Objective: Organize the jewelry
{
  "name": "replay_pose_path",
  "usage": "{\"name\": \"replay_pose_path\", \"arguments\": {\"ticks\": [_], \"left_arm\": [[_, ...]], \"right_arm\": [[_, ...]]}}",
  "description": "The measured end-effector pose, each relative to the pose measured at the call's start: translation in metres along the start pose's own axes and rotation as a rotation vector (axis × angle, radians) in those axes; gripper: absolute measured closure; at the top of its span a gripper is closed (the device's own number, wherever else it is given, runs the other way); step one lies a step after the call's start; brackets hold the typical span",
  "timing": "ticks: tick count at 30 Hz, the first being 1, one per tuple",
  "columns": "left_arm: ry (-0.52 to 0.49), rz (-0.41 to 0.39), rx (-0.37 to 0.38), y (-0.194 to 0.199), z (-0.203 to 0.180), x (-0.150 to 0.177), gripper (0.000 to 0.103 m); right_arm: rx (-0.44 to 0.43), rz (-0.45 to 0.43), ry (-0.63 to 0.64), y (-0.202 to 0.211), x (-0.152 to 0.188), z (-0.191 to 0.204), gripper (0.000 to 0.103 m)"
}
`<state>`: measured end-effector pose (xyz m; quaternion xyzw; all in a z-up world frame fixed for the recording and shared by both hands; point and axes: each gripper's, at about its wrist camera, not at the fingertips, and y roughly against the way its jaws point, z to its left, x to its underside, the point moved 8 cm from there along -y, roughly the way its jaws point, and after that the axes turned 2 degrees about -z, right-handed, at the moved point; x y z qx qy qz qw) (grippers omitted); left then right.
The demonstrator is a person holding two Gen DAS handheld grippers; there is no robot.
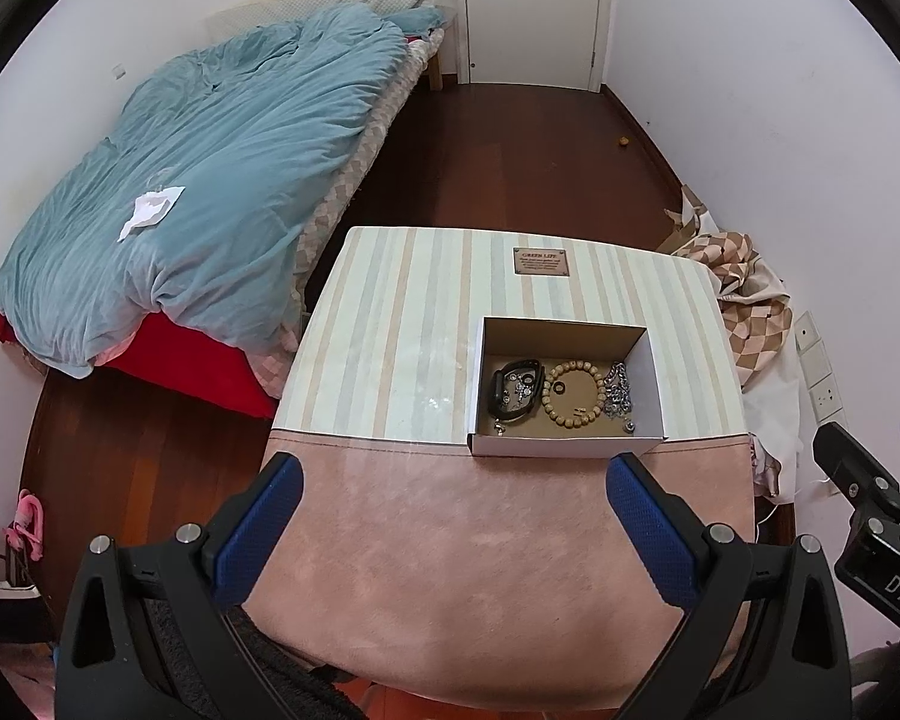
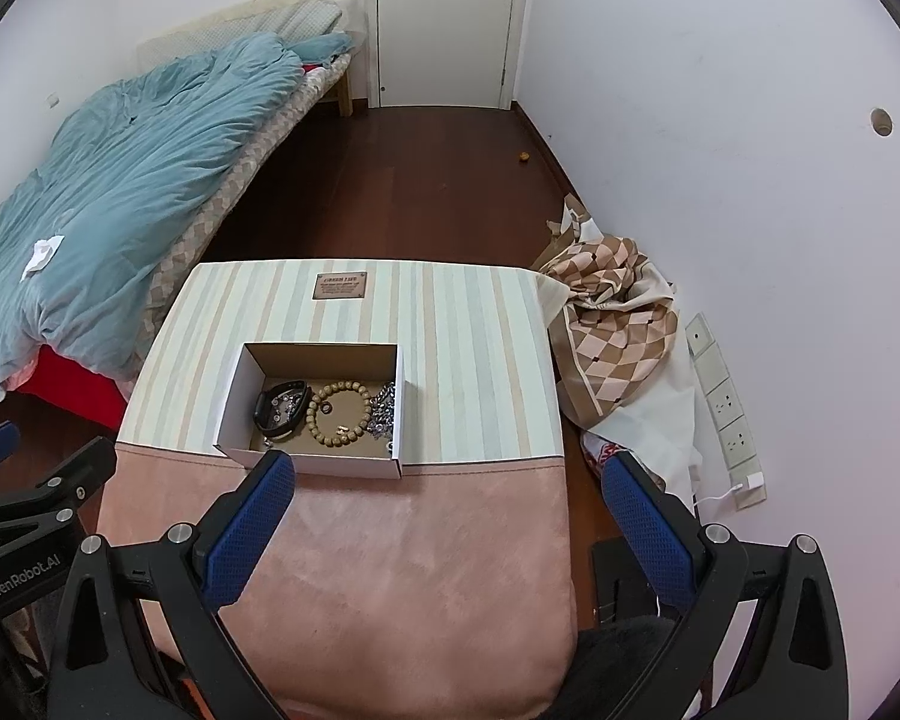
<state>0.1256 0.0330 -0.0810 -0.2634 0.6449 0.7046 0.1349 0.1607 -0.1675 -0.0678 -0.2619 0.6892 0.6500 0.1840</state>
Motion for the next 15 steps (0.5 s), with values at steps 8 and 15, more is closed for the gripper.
{"name": "replay_pose_path", "arguments": {"ticks": [8,15], "left_arm": [[-0.006,-0.005,-0.002,0.0024,0.0001,0.0037,0.0],[-0.005,-0.013,-0.005,0.0052,-0.0027,0.0005,0.0]], "right_arm": [[0.003,0.001,-0.003,-0.0019,0.0043,-0.0004,0.0],[0.0,0.0,-0.006,-0.0012,0.0065,-0.0024,0.0]]}}
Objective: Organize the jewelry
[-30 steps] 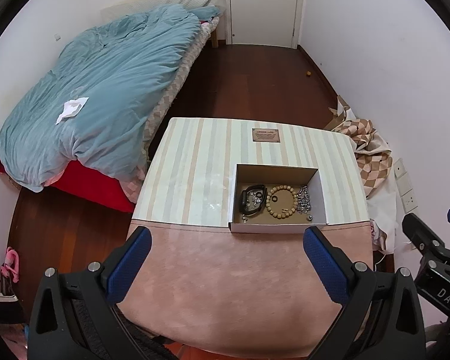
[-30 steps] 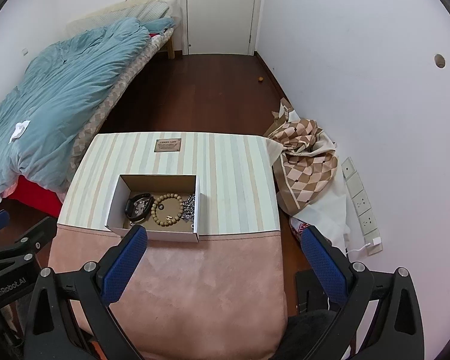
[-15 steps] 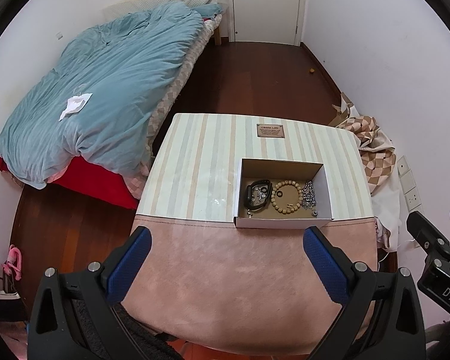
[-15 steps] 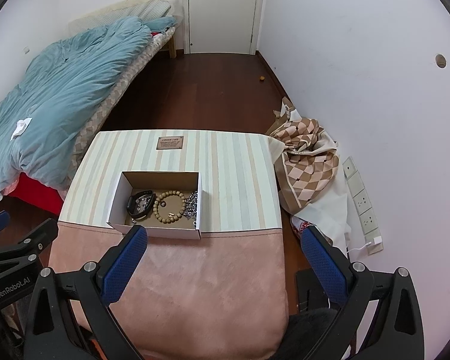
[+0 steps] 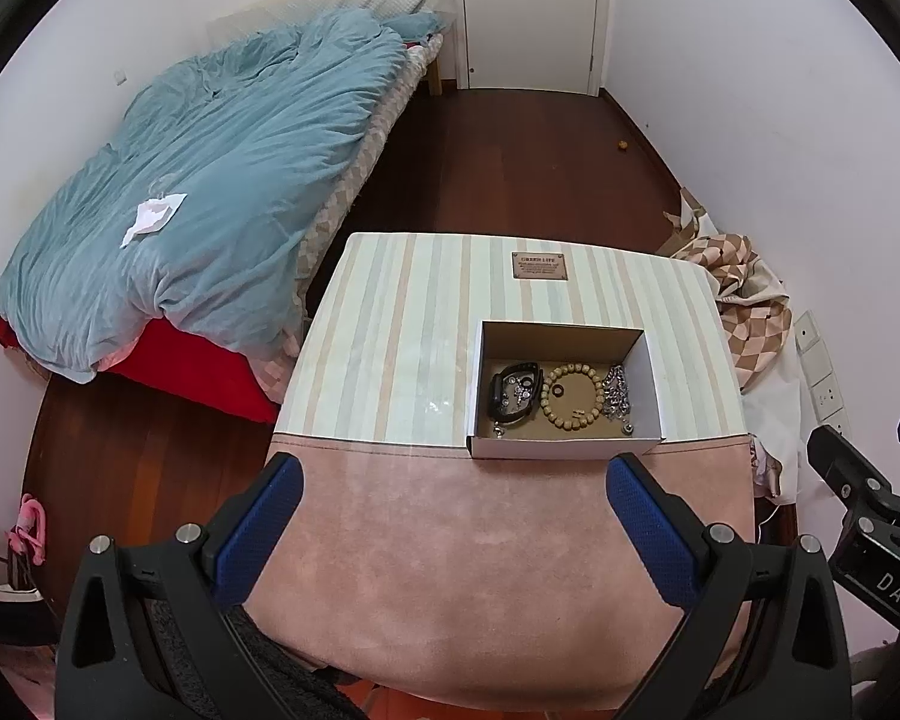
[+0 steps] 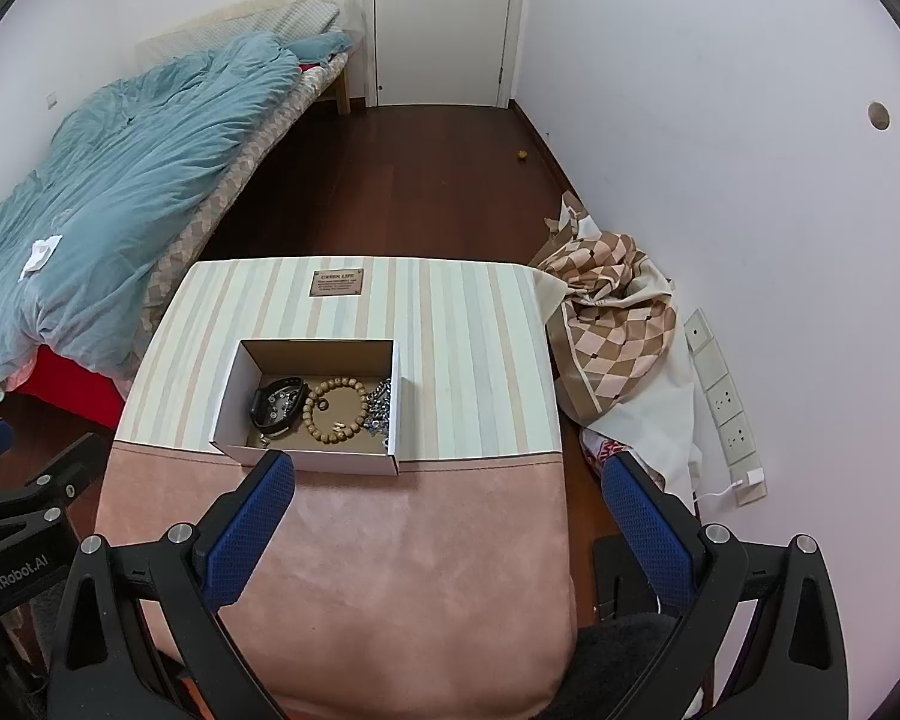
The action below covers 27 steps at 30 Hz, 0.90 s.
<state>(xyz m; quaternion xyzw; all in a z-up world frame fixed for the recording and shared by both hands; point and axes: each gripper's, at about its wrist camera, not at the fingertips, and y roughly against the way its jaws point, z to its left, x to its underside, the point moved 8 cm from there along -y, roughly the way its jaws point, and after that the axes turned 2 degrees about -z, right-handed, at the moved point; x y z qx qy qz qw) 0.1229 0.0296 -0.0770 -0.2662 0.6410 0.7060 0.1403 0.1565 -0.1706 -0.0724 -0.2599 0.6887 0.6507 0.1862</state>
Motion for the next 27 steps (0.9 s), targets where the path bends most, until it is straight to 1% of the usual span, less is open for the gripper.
{"name": "replay_pose_path", "arguments": {"ticks": [27], "left_arm": [[-0.003,-0.013,-0.001,0.0067,-0.0009,-0.0056,0.0]], "right_arm": [[0.0,-0.016,0.005,0.0051,-0.0052,0.0004,0.0]]}}
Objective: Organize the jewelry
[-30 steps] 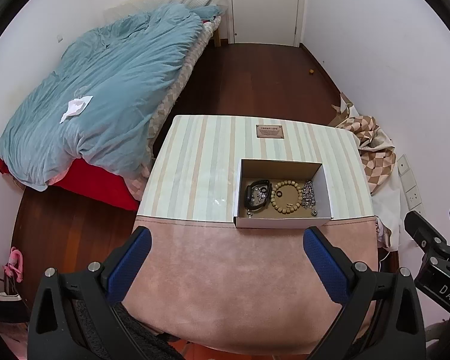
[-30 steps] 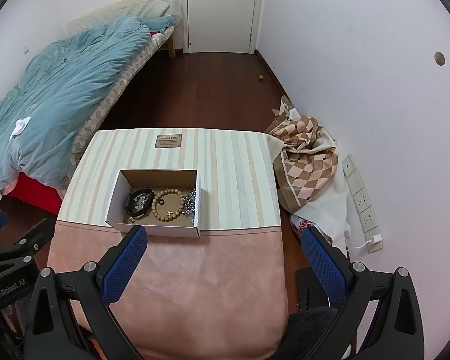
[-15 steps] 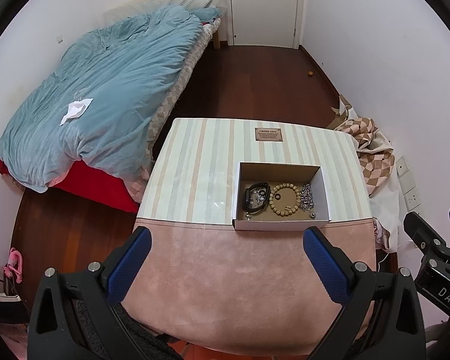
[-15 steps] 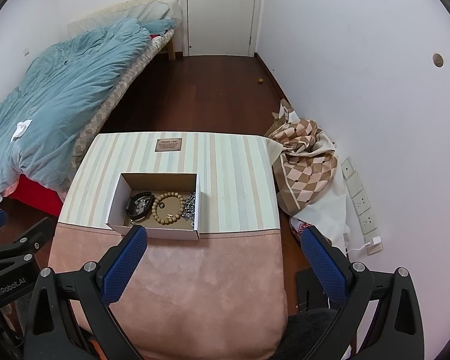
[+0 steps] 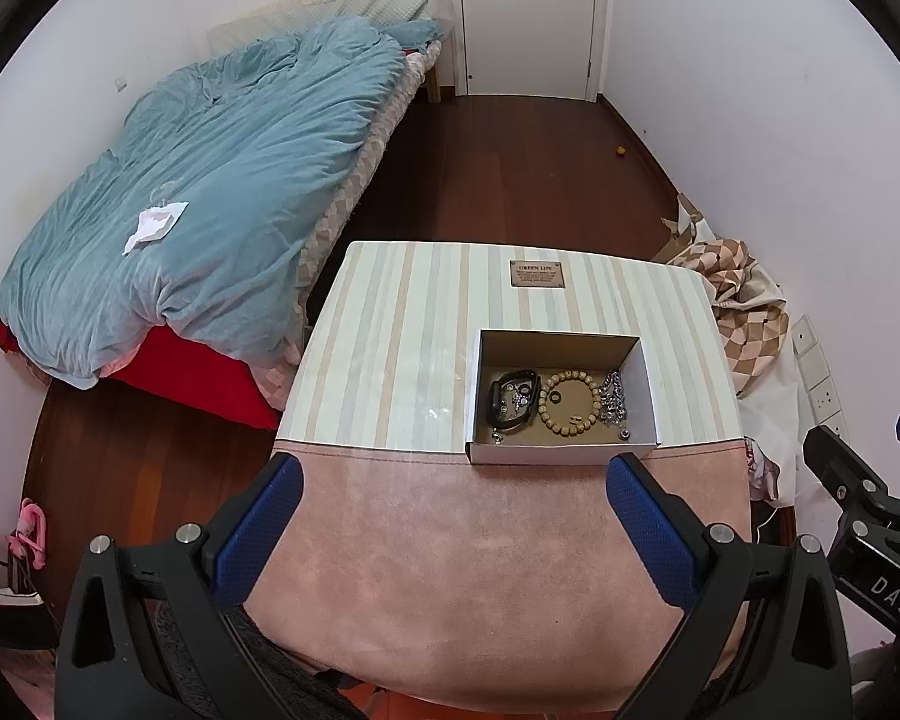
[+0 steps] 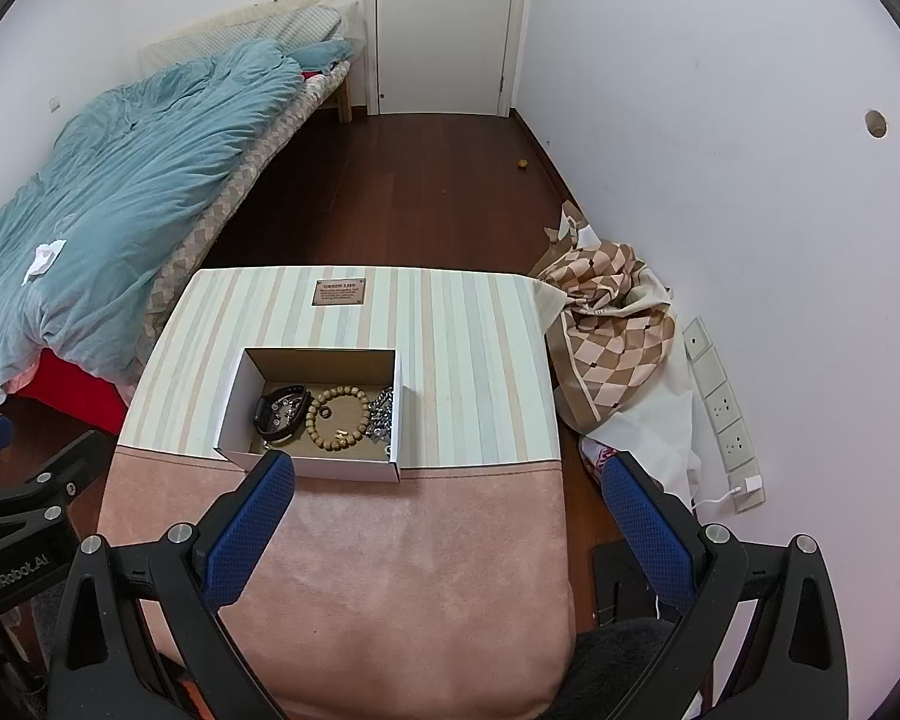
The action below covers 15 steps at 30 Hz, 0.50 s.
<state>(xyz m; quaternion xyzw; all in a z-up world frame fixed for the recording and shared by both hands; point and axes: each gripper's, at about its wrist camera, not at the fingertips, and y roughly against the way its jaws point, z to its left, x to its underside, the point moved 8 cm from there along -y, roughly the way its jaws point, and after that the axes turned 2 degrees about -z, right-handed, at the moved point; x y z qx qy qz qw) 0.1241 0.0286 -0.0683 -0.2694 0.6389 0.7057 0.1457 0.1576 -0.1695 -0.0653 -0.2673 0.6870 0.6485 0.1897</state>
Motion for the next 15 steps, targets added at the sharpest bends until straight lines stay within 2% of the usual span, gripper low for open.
{"name": "replay_pose_path", "arguments": {"ticks": [15], "left_arm": [[-0.006,-0.003,0.002,0.0012,-0.001,0.0018,0.0]], "right_arm": [[0.003,-0.002,0.004,0.0002,-0.0013,-0.0017,0.0]]}}
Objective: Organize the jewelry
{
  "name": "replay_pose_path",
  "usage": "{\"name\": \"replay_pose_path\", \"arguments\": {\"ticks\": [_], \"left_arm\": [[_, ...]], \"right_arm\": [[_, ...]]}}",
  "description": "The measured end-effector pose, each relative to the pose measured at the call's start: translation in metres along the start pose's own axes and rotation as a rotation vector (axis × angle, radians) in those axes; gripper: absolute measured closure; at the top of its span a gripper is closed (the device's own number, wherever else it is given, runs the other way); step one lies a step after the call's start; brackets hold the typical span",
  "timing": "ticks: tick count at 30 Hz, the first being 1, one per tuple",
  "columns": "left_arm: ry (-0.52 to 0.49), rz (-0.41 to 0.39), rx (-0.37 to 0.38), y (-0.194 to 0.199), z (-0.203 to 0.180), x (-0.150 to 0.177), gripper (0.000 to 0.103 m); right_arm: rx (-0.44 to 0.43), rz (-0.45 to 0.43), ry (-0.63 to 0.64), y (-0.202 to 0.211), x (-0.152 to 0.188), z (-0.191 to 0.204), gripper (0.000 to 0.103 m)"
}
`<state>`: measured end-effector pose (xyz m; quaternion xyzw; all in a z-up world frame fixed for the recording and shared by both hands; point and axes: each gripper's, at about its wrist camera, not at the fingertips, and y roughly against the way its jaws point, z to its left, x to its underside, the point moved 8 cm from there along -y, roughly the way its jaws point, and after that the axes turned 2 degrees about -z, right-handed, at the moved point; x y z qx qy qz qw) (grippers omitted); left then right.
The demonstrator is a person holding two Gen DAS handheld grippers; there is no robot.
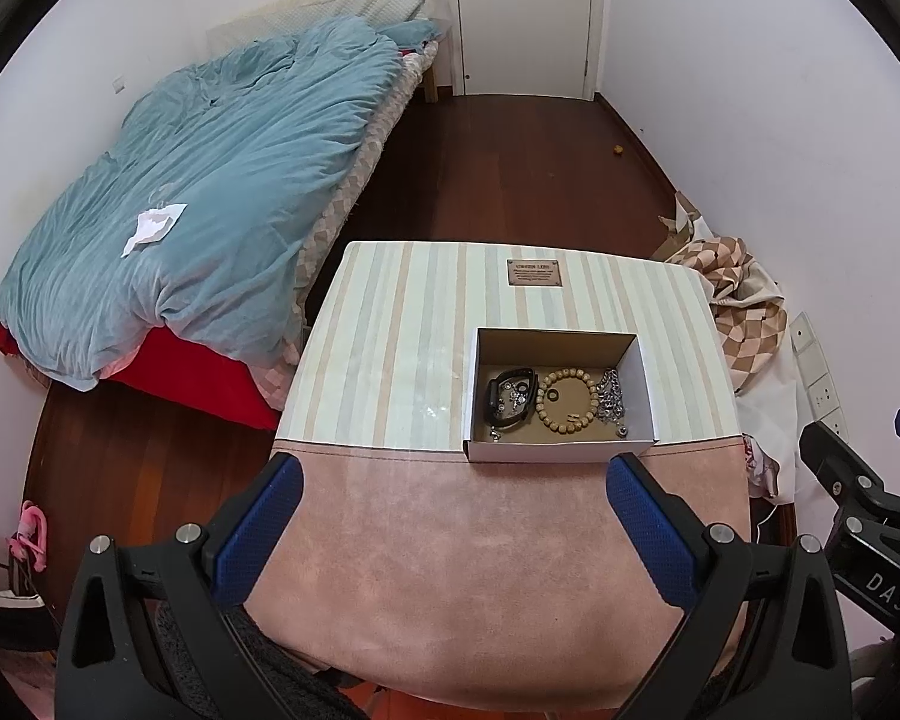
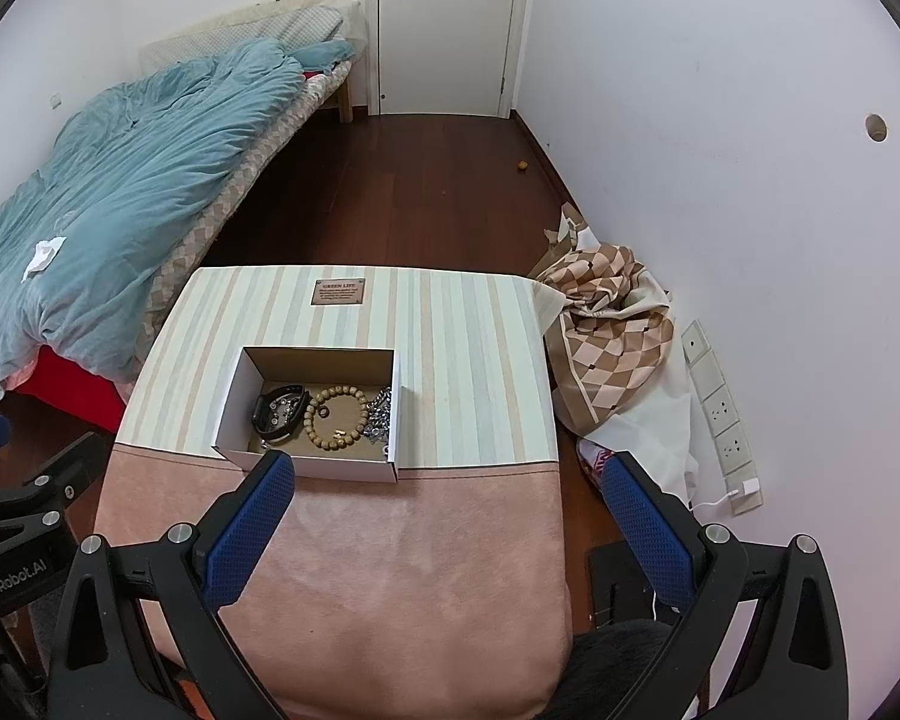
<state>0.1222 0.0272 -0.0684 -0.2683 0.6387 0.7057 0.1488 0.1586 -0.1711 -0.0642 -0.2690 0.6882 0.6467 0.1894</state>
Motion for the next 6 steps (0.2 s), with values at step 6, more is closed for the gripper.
{"name": "replay_pose_path", "arguments": {"ticks": [6], "left_arm": [[-0.004,-0.009,0.004,0.0021,-0.0016,0.0003,0.0]], "right_arm": [[0.0,0.002,0.001,-0.0003,0.0003,-0.0013,0.0]]}}
